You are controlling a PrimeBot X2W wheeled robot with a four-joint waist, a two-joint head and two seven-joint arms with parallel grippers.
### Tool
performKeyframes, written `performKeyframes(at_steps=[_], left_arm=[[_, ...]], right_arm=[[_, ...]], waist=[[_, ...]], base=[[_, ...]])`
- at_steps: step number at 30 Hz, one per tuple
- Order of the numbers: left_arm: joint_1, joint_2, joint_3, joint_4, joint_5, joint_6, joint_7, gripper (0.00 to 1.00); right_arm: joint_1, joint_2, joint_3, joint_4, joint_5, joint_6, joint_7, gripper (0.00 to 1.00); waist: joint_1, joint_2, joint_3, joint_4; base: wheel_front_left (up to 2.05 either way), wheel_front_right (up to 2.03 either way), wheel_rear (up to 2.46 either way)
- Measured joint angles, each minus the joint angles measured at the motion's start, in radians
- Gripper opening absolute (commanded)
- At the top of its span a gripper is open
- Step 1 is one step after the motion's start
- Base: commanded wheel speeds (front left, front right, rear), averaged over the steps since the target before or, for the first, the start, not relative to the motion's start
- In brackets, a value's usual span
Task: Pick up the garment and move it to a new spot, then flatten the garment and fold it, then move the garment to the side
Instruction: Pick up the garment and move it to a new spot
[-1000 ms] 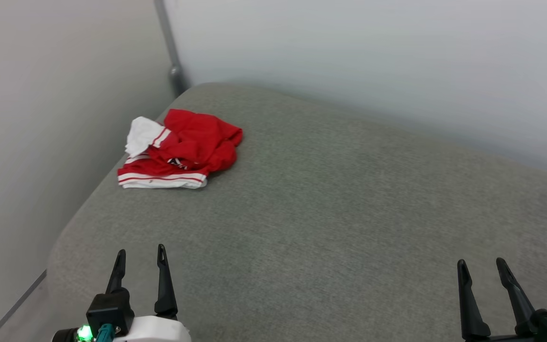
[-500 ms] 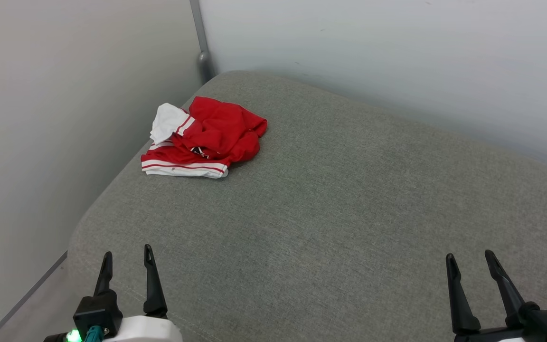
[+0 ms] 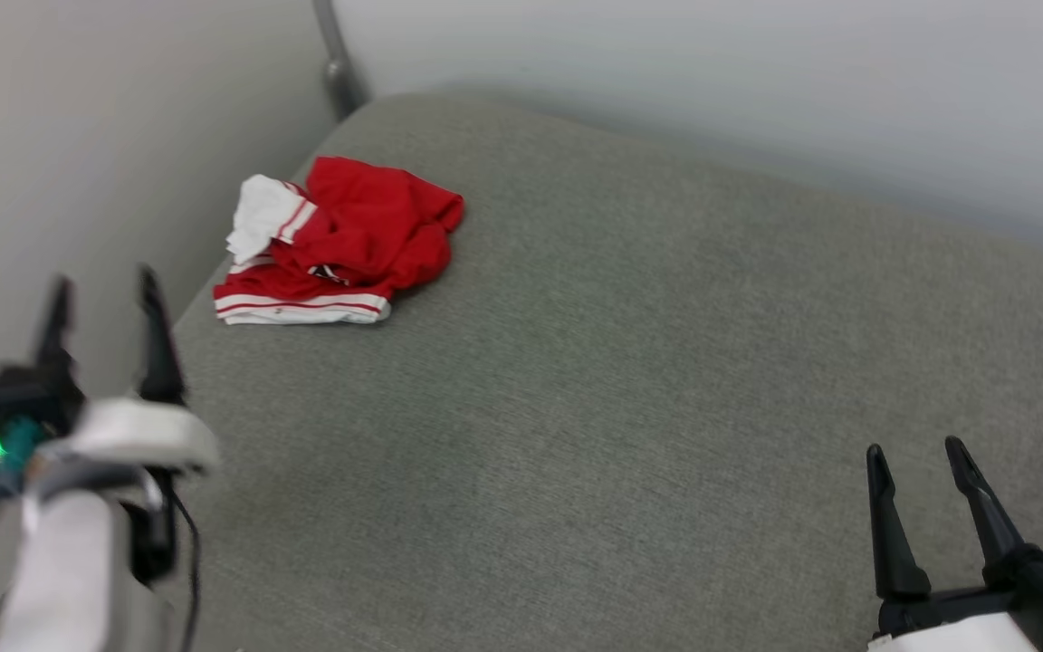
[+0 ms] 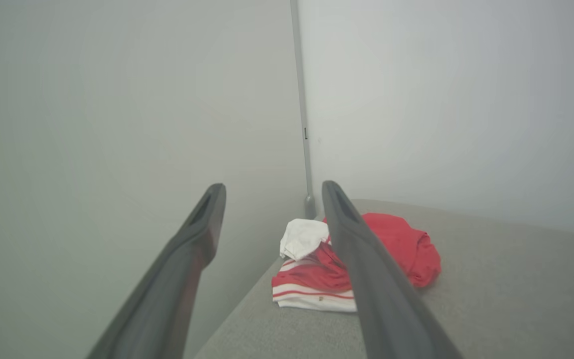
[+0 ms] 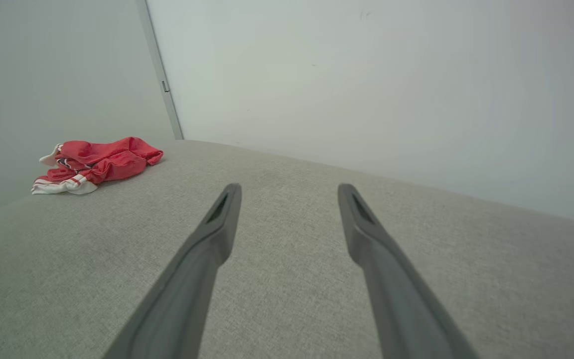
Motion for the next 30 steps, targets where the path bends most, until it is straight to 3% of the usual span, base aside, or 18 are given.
performKeyframes(at_steps=[8, 15, 19, 23, 24, 27, 28, 30], left_arm=[[-0.294, 0.135, 0.061, 0.079, -0.033, -0.037, 0.013, 1.00], [-0.522, 0.256, 0.072, 0.179, -0.091, -0.113, 0.178, 1.00], [-0.607, 0.327, 0.033, 0.266, -0.126, -0.156, 0.349, 1.00], [-0.644, 0.405, -0.053, 0.348, -0.188, -0.170, 0.549, 1.00], [-0.644, 0.457, -0.170, 0.342, -0.299, -0.173, 0.680, 1.00], [-0.630, 0.511, -0.248, 0.327, -0.439, -0.173, 0.810, 1.00], [-0.597, 0.580, -0.300, 0.320, -0.559, -0.173, 0.934, 1.00], [-0.579, 0.612, -0.332, 0.307, -0.623, -0.173, 0.999, 1.00]], right_arm=[[-0.077, 0.000, -0.031, -0.028, -0.043, 0.000, 0.000, 1.00], [-0.147, 0.000, -0.045, -0.054, -0.072, 0.000, 0.000, 1.00], [-0.177, 0.000, -0.045, -0.071, -0.084, 0.000, 0.000, 1.00], [-0.203, 0.000, -0.045, -0.084, -0.090, 0.000, 0.000, 1.00], [-0.220, 0.000, -0.045, -0.099, -0.093, 0.000, 0.000, 1.00], [-0.231, 0.000, -0.046, -0.108, -0.098, 0.000, 0.000, 1.00], [-0.247, 0.000, -0.045, -0.117, -0.104, 0.000, 0.000, 1.00], [-0.256, 0.000, -0.046, -0.124, -0.105, 0.000, 0.000, 1.00]], waist=[[0.0001, 0.0000, 0.118, -0.074], [0.0002, 0.0000, 0.234, -0.135], [0.0002, 0.0000, 0.290, -0.171], [0.0003, 0.0001, 0.340, -0.206], [0.0002, 0.0000, 0.376, -0.230], [0.0003, 0.0000, 0.411, -0.249], [0.0002, 0.0000, 0.445, -0.267], [0.0002, 0.0000, 0.466, -0.279]], base=[[0.00, 0.00, 0.00], [0.00, 0.00, 0.00], [0.00, 0.00, 0.00], [0.00, 0.00, 0.00], [0.00, 0.00, 0.00], [0.00, 0.00, 0.00], [0.00, 0.00, 0.00], [0.00, 0.00, 0.00]])
